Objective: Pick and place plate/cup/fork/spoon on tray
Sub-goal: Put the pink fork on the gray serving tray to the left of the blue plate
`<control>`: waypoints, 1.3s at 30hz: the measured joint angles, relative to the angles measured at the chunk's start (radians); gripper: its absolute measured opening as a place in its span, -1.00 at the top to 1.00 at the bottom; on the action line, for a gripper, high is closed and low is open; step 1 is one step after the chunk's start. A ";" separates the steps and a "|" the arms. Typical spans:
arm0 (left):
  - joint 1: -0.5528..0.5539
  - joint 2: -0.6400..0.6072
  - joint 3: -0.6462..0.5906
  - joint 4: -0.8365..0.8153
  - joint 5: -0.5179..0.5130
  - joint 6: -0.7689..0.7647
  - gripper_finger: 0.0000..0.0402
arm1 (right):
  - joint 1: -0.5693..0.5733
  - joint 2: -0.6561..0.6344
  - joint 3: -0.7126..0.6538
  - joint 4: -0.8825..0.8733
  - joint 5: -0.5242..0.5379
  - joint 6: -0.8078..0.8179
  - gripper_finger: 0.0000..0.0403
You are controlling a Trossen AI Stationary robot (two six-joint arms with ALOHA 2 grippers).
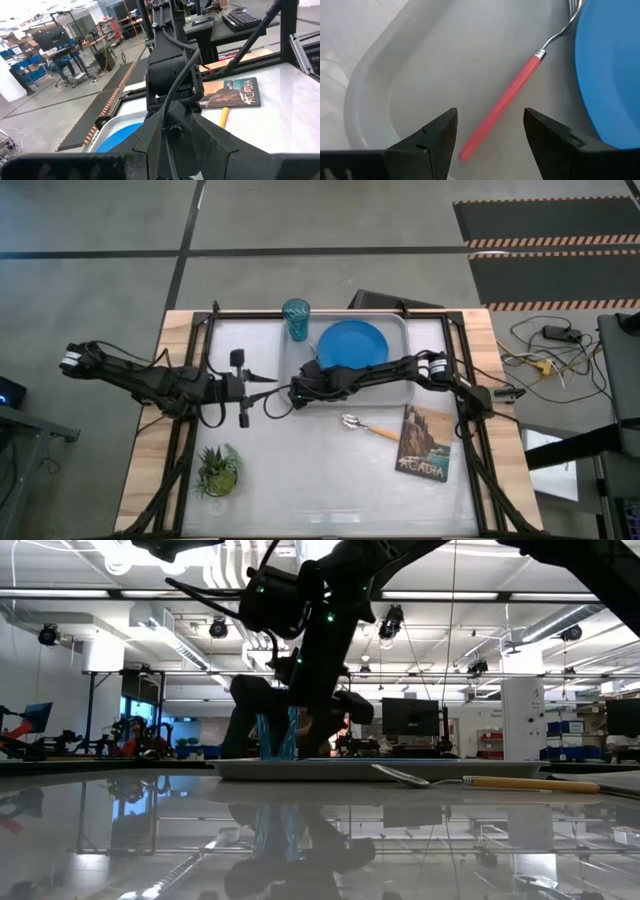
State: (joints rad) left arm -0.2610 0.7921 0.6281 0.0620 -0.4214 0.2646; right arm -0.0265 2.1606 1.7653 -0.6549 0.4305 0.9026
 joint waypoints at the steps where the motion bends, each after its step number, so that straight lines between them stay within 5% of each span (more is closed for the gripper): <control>1: -0.001 0.000 0.000 0.000 0.000 0.000 0.56 | 0.000 0.001 0.000 -0.001 0.000 0.000 -0.07; 14: -0.001 -0.011 0.000 -0.002 0.000 -0.023 0.56 | 0.000 0.003 -0.011 0.009 0.044 0.003 0.07; 31: -0.003 -0.220 -0.068 0.015 -0.002 -0.142 0.56 | 0.000 0.003 -0.098 0.130 0.056 -0.004 0.31; 39: -0.004 -0.241 -0.078 0.008 -0.002 -0.150 0.56 | 0.000 0.003 -0.092 0.140 0.028 -0.021 0.65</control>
State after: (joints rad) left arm -0.2646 0.5512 0.5503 0.0705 -0.4236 0.1147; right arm -0.0261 2.1639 1.6729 -0.5146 0.4582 0.8814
